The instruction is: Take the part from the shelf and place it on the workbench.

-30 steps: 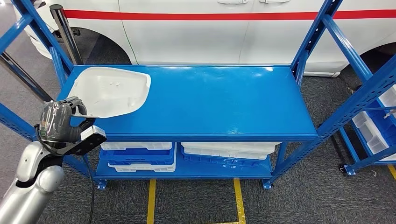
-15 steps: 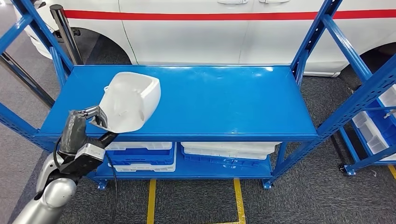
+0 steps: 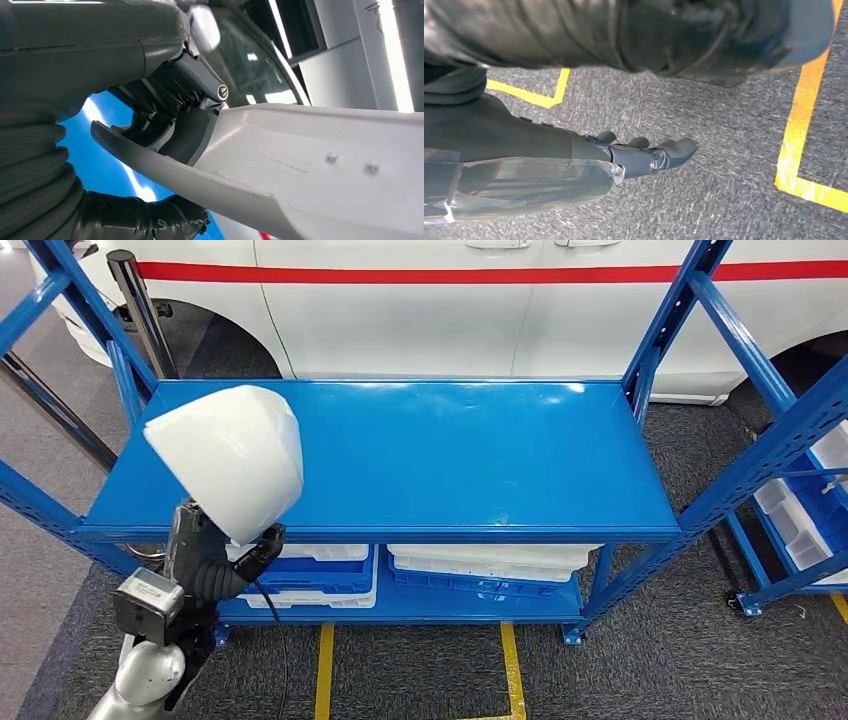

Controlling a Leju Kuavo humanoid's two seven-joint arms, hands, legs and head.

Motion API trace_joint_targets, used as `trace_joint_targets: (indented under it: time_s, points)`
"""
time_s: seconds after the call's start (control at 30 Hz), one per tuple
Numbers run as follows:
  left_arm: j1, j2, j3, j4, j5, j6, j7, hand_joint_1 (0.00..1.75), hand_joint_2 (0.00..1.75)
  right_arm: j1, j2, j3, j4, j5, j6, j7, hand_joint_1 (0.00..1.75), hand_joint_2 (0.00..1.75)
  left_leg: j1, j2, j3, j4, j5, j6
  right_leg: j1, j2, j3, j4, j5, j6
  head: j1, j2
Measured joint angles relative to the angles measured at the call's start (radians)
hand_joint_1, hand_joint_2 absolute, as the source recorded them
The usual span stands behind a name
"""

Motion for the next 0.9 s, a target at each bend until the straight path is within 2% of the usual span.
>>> trace_joint_targets:
  time_s: [0.17,0.37,0.43,0.5,0.53,0.57,0.63,0.67,0.7,0.73,0.8,0.83,0.87,0.9]
  points:
    - [0.049,-0.048,-0.019,-0.004,0.118,-0.042,-0.031,1.75,1.75,0.002,0.003,0.002,0.0,0.022,-0.016,-0.02,0.0,0.0,-0.003,0.0,-0.001,0.002,0.0,0.001,-0.004,0.0,0.0,-0.002,0.0,0.001,0.0,0.0]
    - [0.097,-0.076,-0.038,-0.006,0.133,-0.051,-0.036,1.75,1.75,0.005,0.006,0.003,0.0,0.011,-0.033,-0.001,0.0,0.0,-0.008,0.0,-0.002,0.004,-0.001,0.003,-0.009,0.0,0.0,-0.002,0.002,0.003,0.0,0.0]
    - [0.103,-0.08,-0.041,-0.006,0.133,-0.051,-0.037,1.75,1.75,0.005,0.008,0.003,0.0,0.008,-0.036,0.006,0.0,0.0,-0.009,-0.001,-0.002,0.004,-0.001,0.006,-0.01,0.0,0.0,-0.004,0.004,0.007,0.0,0.0]
    - [0.105,-0.082,-0.044,-0.011,0.133,-0.052,-0.042,1.75,1.75,0.005,0.009,0.003,0.0,0.007,-0.041,0.013,0.0,0.0,-0.003,0.001,0.003,-0.01,0.008,0.016,-0.009,-0.002,0.001,-0.003,0.001,0.013,0.0,0.0]
    - [0.105,-0.084,-0.047,-0.013,0.133,-0.052,-0.045,1.75,1.75,0.005,0.009,0.002,0.0,0.007,-0.046,0.017,0.0,0.0,0.0,0.002,0.006,-0.019,0.014,0.022,-0.008,-0.003,-0.005,0.011,-0.01,0.016,0.0,0.0]
    - [0.106,-0.086,-0.05,-0.015,0.133,-0.053,-0.047,1.75,1.75,0.005,0.009,0.002,0.0,0.005,-0.05,0.021,0.0,0.0,0.003,0.004,0.008,-0.027,0.019,0.026,-0.009,-0.005,-0.022,0.047,-0.033,0.018,0.001,0.0]
    - [0.108,-0.088,-0.057,-0.017,0.132,-0.052,-0.05,1.75,1.75,0.005,0.009,0.002,0.0,0.002,-0.055,0.029,0.0,0.0,0.003,0.006,0.008,-0.03,0.021,0.029,-0.013,-0.007,-0.081,0.166,-0.093,0.021,0.001,0.0]
    - [0.11,-0.089,-0.06,-0.017,0.13,-0.051,-0.05,1.75,1.75,0.005,0.009,0.002,0.0,0.0,-0.055,0.032,0.0,0.0,0.003,0.007,0.007,-0.03,0.021,0.029,-0.016,-0.007,-0.111,0.223,-0.112,0.024,0.001,0.0]
    - [0.111,-0.09,-0.062,-0.017,0.126,-0.047,-0.051,1.75,1.75,0.005,0.009,0.002,0.0,-0.001,-0.056,0.033,0.0,0.0,0.003,0.007,0.007,-0.029,0.021,0.028,-0.019,-0.007,-0.127,0.251,-0.111,0.028,0.001,0.0]
    - [0.112,-0.092,-0.064,-0.017,0.123,-0.041,-0.052,1.75,1.75,0.005,0.009,0.002,0.0,-0.003,-0.056,0.034,0.0,0.0,0.005,0.007,0.007,-0.027,0.019,0.026,-0.024,-0.009,-0.127,0.243,-0.091,0.031,0.001,0.0]
    - [0.111,-0.094,-0.067,-0.017,0.115,-0.029,-0.054,1.75,1.75,0.004,0.008,0.003,-0.001,-0.004,-0.059,0.036,0.0,0.0,0.009,0.006,0.007,-0.017,0.011,0.015,-0.035,-0.011,-0.082,0.135,-0.021,0.04,0.001,0.0]
    - [0.111,-0.095,-0.068,-0.017,0.114,-0.024,-0.053,1.75,1.75,0.003,0.009,0.002,-0.001,-0.006,-0.06,0.038,0.0,0.0,0.009,0.005,0.005,-0.009,0.006,0.007,-0.035,-0.011,-0.058,0.078,0.003,0.041,0.001,0.0]
    - [0.11,-0.096,-0.069,-0.017,0.113,-0.021,-0.053,1.75,1.75,0.002,0.009,0.002,-0.002,-0.006,-0.063,0.04,0.0,0.0,0.009,0.005,0.001,-0.002,0.002,-0.002,-0.035,-0.01,-0.043,0.041,0.015,0.038,0.001,0.0]
    - [0.11,-0.097,-0.069,-0.017,0.113,-0.018,-0.053,1.75,1.75,0.002,0.01,0.002,-0.002,-0.007,-0.064,0.041,0.0,0.0,0.008,0.004,-0.002,0.003,-0.001,-0.009,-0.032,-0.008,-0.039,0.026,0.015,0.032,0.001,0.0]
